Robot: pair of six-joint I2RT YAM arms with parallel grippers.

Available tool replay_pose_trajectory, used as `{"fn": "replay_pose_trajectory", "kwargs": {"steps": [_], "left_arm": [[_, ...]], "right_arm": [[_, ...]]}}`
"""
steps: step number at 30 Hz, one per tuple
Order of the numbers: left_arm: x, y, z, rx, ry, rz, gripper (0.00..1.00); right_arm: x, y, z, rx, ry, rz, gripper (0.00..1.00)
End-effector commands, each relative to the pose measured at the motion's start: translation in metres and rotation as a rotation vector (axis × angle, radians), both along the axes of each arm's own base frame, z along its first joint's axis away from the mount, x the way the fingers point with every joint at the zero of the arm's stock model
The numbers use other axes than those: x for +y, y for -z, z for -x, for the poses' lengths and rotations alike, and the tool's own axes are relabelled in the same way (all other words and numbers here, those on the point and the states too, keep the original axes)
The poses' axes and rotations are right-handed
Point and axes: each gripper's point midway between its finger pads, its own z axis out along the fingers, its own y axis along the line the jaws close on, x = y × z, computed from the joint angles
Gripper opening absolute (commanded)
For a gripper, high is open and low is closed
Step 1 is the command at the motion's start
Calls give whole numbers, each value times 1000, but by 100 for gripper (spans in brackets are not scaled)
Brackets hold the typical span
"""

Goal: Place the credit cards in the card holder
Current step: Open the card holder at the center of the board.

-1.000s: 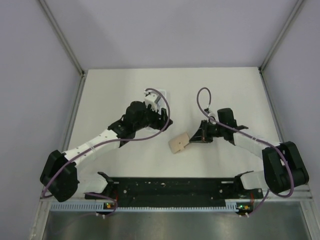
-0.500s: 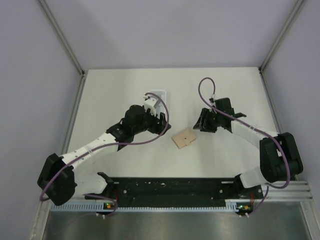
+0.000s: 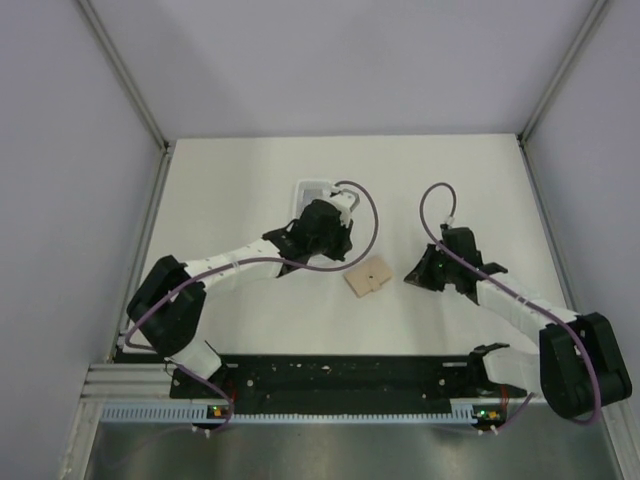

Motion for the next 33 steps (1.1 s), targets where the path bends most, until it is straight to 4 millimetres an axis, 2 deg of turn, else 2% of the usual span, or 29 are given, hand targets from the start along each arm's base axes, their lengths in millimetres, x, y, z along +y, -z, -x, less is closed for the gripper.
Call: {"fn": "replay_pose_trajectory", "kwargs": {"steps": [1, 7, 9, 12, 19, 24, 33], "left_arm": [[-4, 9, -16, -17, -54, -89, 0], [-2, 37, -35, 3, -124, -191, 0], [0, 48, -39, 25, -148, -232, 0], [2, 64, -39, 66, -157, -287, 0], [-8, 74, -35, 96, -135, -349, 0], [-3, 89, -24, 209, -162, -426, 0], [6, 118, 22, 323, -161, -456, 0]], "right_arm": [[-6, -7, -7, -64, 31, 26, 3], [0, -4, -1, -70, 24, 13, 6], [3, -1, 0, -62, 24, 7, 0], [7, 3, 1, -50, 15, -3, 0], [14, 10, -1, -21, 5, -18, 0], [13, 12, -2, -15, 19, -12, 0], [12, 12, -3, -8, 35, -10, 0]]}}
